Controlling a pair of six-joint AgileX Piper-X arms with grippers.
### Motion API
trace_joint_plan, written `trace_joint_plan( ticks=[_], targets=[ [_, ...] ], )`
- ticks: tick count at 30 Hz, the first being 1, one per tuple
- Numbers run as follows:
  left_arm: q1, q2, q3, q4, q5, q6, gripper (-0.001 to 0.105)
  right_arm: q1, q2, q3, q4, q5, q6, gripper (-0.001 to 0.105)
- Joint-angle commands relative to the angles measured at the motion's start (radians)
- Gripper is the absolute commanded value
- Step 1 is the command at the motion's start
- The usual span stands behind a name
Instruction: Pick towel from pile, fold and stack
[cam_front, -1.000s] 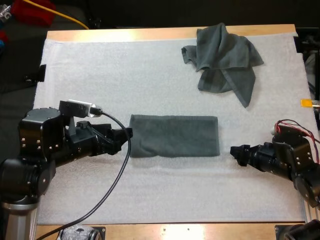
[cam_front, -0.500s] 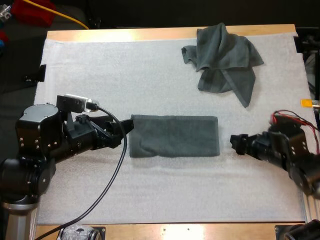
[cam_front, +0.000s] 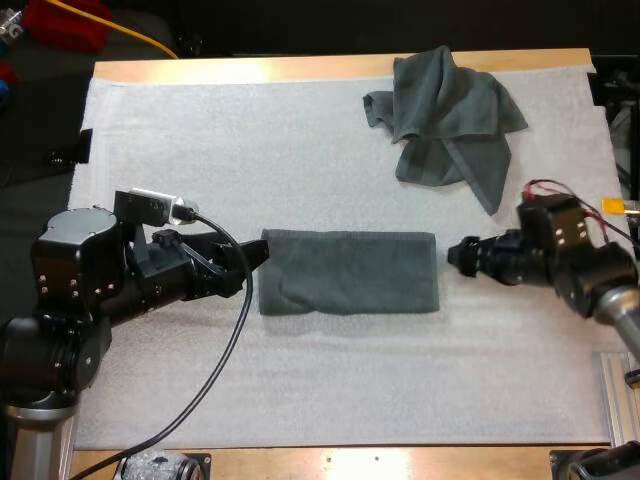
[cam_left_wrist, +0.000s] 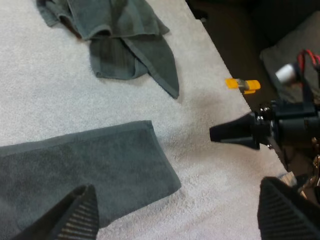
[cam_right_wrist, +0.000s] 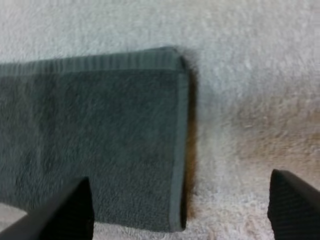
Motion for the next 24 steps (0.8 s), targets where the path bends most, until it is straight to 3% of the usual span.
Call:
trace_joint_plan(
  ticks=[1, 6, 13, 19, 24],
  targets=[
    [-0.001, -0.005, -0.004, -0.016, 0.014, -0.01, 0.064, -0.046, 0.016, -0.009, 0.003, -0.076, -0.029, 0.07],
    [-0.001, -0.005, -0.004, -0.012, 0.014, -0.01, 0.064, -0.156, 0.089, -0.009, -0.022, -0.268, -0.067, 0.07],
    [-0.001, -0.005, -0.004, 0.041, -0.019, -0.002, 0.064, -0.228, 0.233, -0.009, -0.107, -0.411, -0.061, 0.07],
    [-0.001, -0.005, -0.004, 0.044, -0.02, -0.002, 0.064, -0.223, 0.352, -0.009, -0.163, -0.488, -0.061, 0.07],
    [-0.001, -0.005, -0.004, 0.044, -0.02, -0.002, 0.064, -0.223, 0.407, -0.009, -0.191, -0.493, -0.054, 0.07]
  ],
)
